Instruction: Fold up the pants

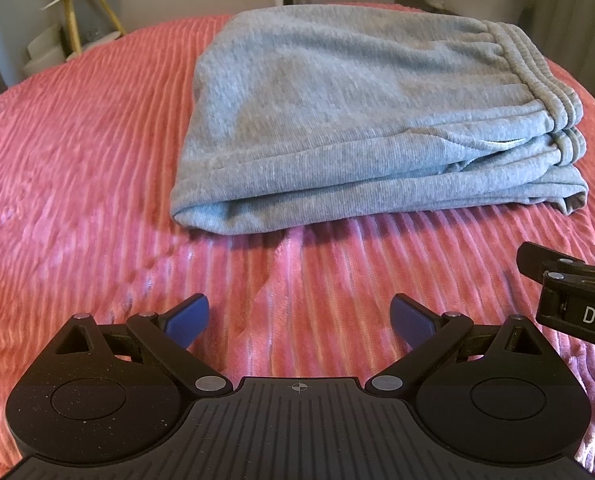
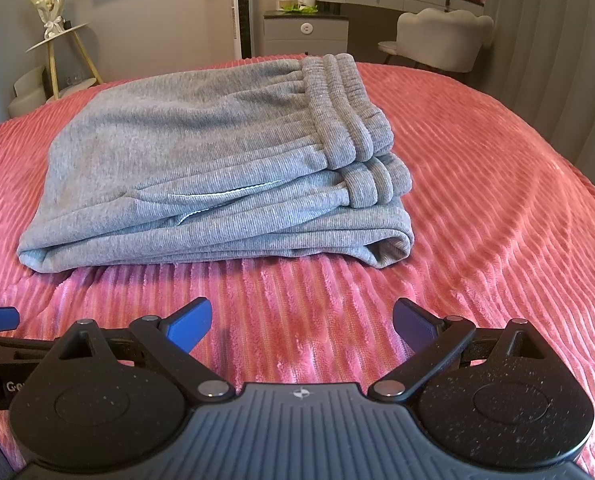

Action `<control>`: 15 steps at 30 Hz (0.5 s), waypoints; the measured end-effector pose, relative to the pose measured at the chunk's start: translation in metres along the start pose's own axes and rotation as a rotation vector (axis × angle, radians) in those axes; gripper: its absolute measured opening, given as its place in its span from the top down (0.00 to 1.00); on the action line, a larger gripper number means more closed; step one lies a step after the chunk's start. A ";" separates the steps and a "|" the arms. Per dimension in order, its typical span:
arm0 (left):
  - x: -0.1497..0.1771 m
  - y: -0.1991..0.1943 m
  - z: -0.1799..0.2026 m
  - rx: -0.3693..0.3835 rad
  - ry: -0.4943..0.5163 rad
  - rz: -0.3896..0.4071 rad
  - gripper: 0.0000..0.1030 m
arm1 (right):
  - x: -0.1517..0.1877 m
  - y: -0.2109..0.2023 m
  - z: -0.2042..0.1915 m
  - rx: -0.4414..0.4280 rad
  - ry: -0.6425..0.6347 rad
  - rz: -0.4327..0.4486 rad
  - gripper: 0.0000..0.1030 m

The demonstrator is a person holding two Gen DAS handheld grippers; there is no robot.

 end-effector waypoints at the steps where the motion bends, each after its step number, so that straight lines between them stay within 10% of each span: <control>1: 0.000 0.000 0.000 -0.001 -0.002 -0.001 0.03 | 0.000 0.000 0.000 0.001 0.000 -0.001 0.06; 15: -0.002 -0.017 -0.009 -0.012 -0.014 0.060 0.03 | 0.004 -0.012 0.000 0.053 -0.035 0.006 0.06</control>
Point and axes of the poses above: each gripper's, at about its wrist camera, not at the fingertips, and y roughly the way its jaws point, z to its right, x to its underside, the point moved 8 cm from there along y, roughly the way its jaws point, and after that the axes turned 4 degrees about -x, right-handed, at the moved point
